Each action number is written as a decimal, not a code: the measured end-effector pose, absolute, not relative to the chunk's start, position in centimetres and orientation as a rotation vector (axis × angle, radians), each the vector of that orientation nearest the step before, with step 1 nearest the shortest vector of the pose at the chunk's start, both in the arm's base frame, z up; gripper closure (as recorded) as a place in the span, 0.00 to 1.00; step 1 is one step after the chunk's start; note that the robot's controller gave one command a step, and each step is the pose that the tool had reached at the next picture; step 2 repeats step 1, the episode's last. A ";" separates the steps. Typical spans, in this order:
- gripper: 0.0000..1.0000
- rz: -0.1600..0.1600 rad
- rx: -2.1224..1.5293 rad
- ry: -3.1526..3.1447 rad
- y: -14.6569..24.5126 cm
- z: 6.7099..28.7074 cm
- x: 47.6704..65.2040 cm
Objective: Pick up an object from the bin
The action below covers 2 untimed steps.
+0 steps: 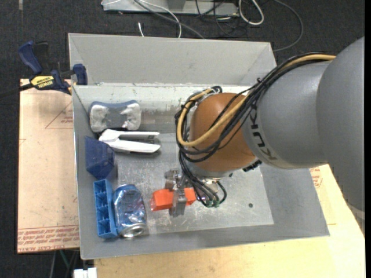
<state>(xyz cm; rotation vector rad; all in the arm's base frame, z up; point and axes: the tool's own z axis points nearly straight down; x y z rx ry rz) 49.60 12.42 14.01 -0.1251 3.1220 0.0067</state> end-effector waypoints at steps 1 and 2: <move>1.00 0.007 -0.130 3.125 13.1 23.5 49.0; 1.00 0.007 -0.130 3.125 13.1 23.5 49.0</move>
Offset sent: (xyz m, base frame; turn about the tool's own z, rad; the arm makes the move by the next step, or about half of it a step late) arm 0.0133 0.0116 0.0563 -0.0073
